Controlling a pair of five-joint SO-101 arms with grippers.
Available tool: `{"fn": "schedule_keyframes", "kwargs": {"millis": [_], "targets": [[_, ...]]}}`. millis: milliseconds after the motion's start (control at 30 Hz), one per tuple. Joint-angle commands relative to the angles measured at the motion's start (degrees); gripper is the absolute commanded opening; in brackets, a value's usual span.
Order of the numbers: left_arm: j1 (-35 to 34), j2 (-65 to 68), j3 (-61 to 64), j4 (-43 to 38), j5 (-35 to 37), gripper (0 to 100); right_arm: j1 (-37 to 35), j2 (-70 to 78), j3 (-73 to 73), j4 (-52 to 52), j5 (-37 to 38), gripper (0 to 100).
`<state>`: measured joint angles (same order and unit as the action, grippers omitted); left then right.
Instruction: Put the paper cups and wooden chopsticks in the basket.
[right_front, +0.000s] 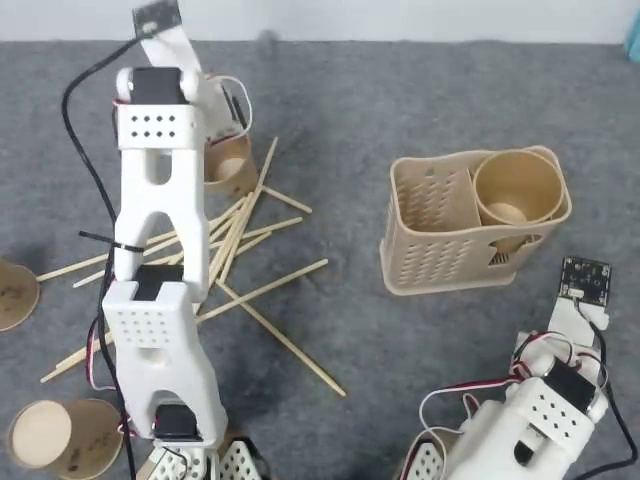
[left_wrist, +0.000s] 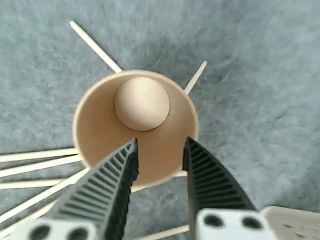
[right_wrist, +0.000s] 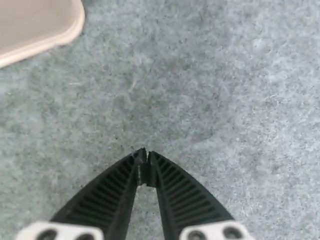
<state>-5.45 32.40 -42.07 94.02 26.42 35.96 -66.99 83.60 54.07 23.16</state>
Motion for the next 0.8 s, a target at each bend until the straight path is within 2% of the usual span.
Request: {"fn": "schedule_keyframes", "kwargs": {"millis": [0, 367, 567, 767], "targets": [[0.4, -1.1, 4.3, -4.4, -0.6, 15, -0.5, -1.1, -0.6, -1.1, 0.0, 0.8], [2.3, -1.1, 4.4, -5.5, -0.5, 15, -0.5, -1.1, -0.5, -1.1, 0.0, 0.8], [2.2, -4.6, -2.7, 1.3, -0.5, 15, -1.6, -1.1, -0.5, -1.1, 0.0, 0.8], [3.7, -4.7, -1.2, 0.1, -0.8, 15, -2.0, -1.1, -0.5, -1.1, 0.0, 0.8]]}}
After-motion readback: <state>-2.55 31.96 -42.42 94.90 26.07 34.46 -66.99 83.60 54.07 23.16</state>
